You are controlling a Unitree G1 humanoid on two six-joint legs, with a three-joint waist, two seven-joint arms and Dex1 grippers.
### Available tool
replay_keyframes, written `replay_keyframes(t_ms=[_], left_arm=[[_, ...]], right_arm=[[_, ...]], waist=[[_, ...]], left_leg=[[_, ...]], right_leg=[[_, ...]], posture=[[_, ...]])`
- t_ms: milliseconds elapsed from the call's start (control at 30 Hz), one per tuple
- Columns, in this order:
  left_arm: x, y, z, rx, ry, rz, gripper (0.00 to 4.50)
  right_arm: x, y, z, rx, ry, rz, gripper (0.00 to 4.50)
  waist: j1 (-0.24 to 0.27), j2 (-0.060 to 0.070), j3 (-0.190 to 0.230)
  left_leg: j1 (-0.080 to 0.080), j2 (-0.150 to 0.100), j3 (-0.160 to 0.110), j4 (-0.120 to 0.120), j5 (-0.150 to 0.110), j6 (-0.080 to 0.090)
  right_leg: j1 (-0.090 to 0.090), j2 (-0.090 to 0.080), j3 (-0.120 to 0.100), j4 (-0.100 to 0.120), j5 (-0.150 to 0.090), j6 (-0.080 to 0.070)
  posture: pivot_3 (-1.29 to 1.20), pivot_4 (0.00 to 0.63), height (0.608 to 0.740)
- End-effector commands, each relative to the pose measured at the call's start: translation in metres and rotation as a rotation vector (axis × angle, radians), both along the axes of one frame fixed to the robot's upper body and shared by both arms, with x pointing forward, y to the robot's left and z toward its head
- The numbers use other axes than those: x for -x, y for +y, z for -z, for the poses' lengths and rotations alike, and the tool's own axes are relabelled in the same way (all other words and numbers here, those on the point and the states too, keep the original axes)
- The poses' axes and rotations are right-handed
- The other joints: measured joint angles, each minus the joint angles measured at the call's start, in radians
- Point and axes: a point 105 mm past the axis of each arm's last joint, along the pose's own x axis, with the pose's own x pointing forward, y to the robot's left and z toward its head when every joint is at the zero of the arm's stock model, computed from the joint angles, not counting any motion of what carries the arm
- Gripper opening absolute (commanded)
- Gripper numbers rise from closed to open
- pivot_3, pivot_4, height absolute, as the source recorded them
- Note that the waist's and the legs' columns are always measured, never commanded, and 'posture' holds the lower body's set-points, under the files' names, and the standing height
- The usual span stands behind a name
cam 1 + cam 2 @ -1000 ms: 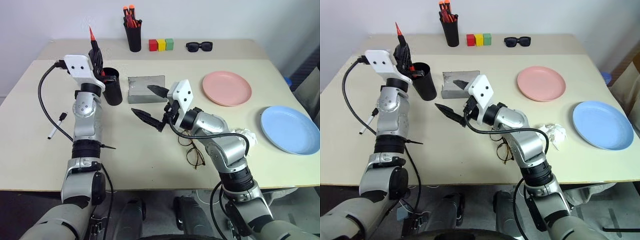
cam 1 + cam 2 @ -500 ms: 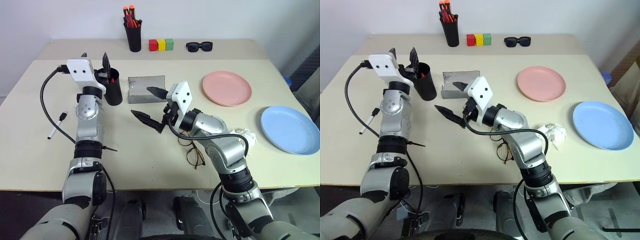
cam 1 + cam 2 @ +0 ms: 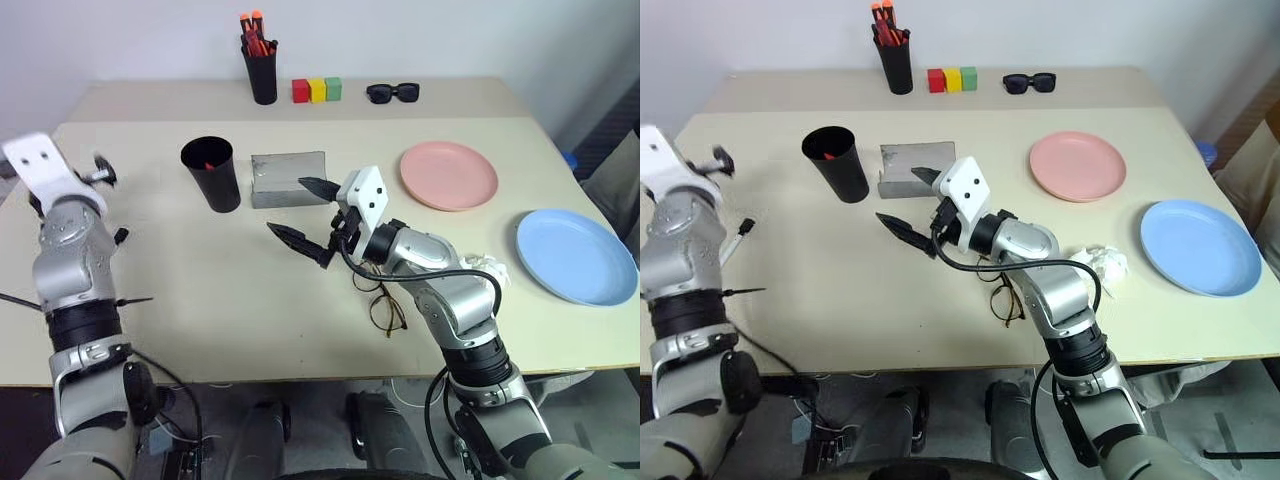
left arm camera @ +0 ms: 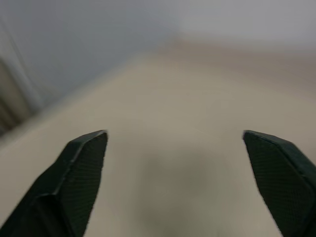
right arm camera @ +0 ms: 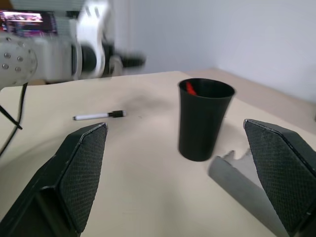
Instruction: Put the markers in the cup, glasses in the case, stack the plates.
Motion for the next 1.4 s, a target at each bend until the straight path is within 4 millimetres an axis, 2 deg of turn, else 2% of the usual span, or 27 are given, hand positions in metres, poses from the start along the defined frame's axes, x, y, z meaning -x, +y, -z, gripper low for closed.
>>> replay_keyframes(t_ms=[33, 167, 267, 500, 600, 733, 833, 900, 967, 1000, 1033, 1133, 1167, 1267, 1333, 1400], left_arm=[[0.010, -0.001, -0.008, -0.017, 0.081, 0.052, 4.48], [0.022, 0.006, 0.011, -0.027, 0.258, 0.053, 4.48], [0.026, 0.009, 0.020, -0.005, 0.318, 0.036, 4.48], [0.030, -0.001, 0.040, 0.105, 0.443, 0.081, 4.48], [0.031, -0.001, 0.042, 0.117, 0.452, 0.076, 3.66], [0.029, 0.001, 0.041, 0.127, 0.403, 0.061, 1.67], [0.023, 0.006, 0.025, 0.121, 0.279, 0.007, 0.13], [0.014, 0.012, -0.009, -0.036, 0.087, -0.022, 0.13], [0.015, 0.013, -0.058, -0.253, -0.164, -0.107, 0.13], [0.016, 0.006, -0.080, -0.289, -0.310, -0.111, 0.13], [0.015, -0.004, -0.095, -0.276, -0.414, -0.077, 0.13], [0.004, -0.040, -0.122, -0.189, -0.616, 0.058, 0.13], [-0.002, -0.057, -0.129, -0.180, -0.653, 0.112, 0.13], [-0.020, -0.107, -0.135, -0.220, -0.673, 0.289, 0.13], [-0.029, -0.128, -0.130, -0.270, -0.662, 0.358, 0.13], [-0.036, -0.141, -0.123, -0.268, -0.656, 0.400, 0.13]], right_arm=[[0.009, -0.011, -0.011, 0.031, -0.048, -0.061, 4.50], [0.021, -0.030, 0.006, 0.168, -0.026, -0.137, 4.50], [0.018, -0.041, 0.012, 0.207, -0.012, -0.121, 4.50], [0.015, -0.044, 0.012, 0.210, -0.021, -0.083, 4.50], [0.017, -0.043, 0.013, 0.207, -0.021, -0.080, 4.50], [0.017, -0.043, 0.014, 0.206, -0.020, -0.077, 4.50], [0.017, -0.043, 0.015, 0.206, -0.017, -0.074, 4.50], [0.017, -0.043, 0.016, 0.206, -0.015, -0.074, 4.50], [0.016, -0.043, 0.016, 0.208, -0.014, -0.071, 4.50], [0.015, -0.043, 0.016, 0.207, -0.016, -0.066, 4.50], [0.013, -0.042, 0.016, 0.205, -0.019, -0.059, 4.50], [-0.002, -0.040, 0.008, 0.154, -0.045, 0.021, 4.50], [-0.013, -0.041, 0.002, 0.119, -0.059, 0.089, 4.50], [-0.046, -0.045, -0.013, 0.010, -0.095, 0.315, 4.50], [-0.050, -0.043, -0.016, -0.023, -0.104, 0.344, 4.50], [-0.050, -0.039, -0.016, -0.039, -0.108, 0.349, 4.50]], waist=[[-0.001, -0.001, 0.000], [-0.003, -0.001, 0.000], [-0.005, -0.001, 0.000], [-0.005, -0.001, 0.000], [-0.005, -0.001, 0.000], [-0.006, -0.001, 0.000], [-0.003, -0.001, 0.000], [0.001, -0.002, 0.000], [0.006, -0.003, 0.000], [0.010, -0.003, 0.000], [0.018, -0.002, 0.000], [0.035, -0.003, 0.000], [0.039, -0.003, 0.000], [0.040, -0.003, 0.000], [0.040, -0.003, 0.000], [0.035, -0.003, -0.001]], left_leg=[[0.000, 0.000, 0.000, 0.000, 0.000, 0.000], [0.000, 0.000, 0.000, -0.001, 0.000, 0.000], [0.001, 0.000, 0.000, -0.002, 0.000, 0.000], [0.001, 0.001, 0.000, -0.002, 0.000, 0.000], [0.001, 0.000, 0.001, -0.002, 0.000, 0.000], [0.001, 0.000, 0.001, -0.002, 0.000, 0.000], [0.001, 0.001, 0.000, -0.002, 0.000, 0.000], [0.001, 0.001, 0.001, -0.001, 0.000, 0.000], [0.000, 0.001, 0.000, -0.002, 0.000, -0.001], [0.000, 0.001, 0.001, -0.002, 0.000, -0.001], [0.000, 0.001, 0.001, -0.002, 0.000, -0.001], [0.000, 0.001, 0.002, -0.001, 0.001, -0.002], [0.000, 0.000, 0.002, -0.001, 0.001, -0.002], [0.000, 0.000, 0.003, 0.000, 0.001, -0.002], [0.000, 0.000, 0.003, 0.000, 0.001, -0.002], [0.000, 0.000, 0.003, -0.002, 0.001, -0.001]], right_leg=[[0.000, 0.000, 0.000, 0.000, 0.000, 0.000], [0.000, 0.000, 0.000, -0.001, 0.000, 0.000], [0.000, 0.000, 0.000, -0.001, 0.000, 0.000], [0.000, 0.000, 0.000, -0.001, 0.000, 0.000], [0.000, 0.000, 0.000, -0.001, 0.000, 0.000], [-0.001, 0.000, 0.000, -0.001, 0.000, 0.000], [-0.001, 0.000, 0.000, -0.001, 0.000, 0.000], [-0.001, -0.001, 0.000, -0.001, 0.000, 0.000], [-0.001, -0.001, 0.000, -0.001, 0.000, -0.001], [-0.001, -0.002, 0.000, -0.002, 0.000, -0.001], [-0.001, -0.002, 0.001, -0.002, 0.001, -0.001], [-0.001, -0.003, 0.000, -0.003, 0.001, -0.002], [0.000, -0.003, 0.000, -0.003, 0.001, -0.001], [0.000, -0.002, 0.001, -0.003, 0.001, -0.001], [0.000, -0.001, 0.001, -0.003, 0.001, -0.001], [-0.001, -0.001, 0.001, -0.003, 0.001, -0.001]], posture=[[0.00, 0.150, 0.740], [0.00, 0.150, 0.740], [0.00, 0.150, 0.740], [0.00, 0.150, 0.740], [0.00, 0.150, 0.740], [0.00, 0.150, 0.740], [0.00, 0.150, 0.740], [0.00, 0.150, 0.740], [0.00, 0.150, 0.740], [0.00, 0.150, 0.740], [0.00, 0.150, 0.740], [0.00, 0.150, 0.740], [0.00, 0.150, 0.740], [0.00, 0.150, 0.740], [0.00, 0.150, 0.740], [0.00, 0.150, 0.740]])
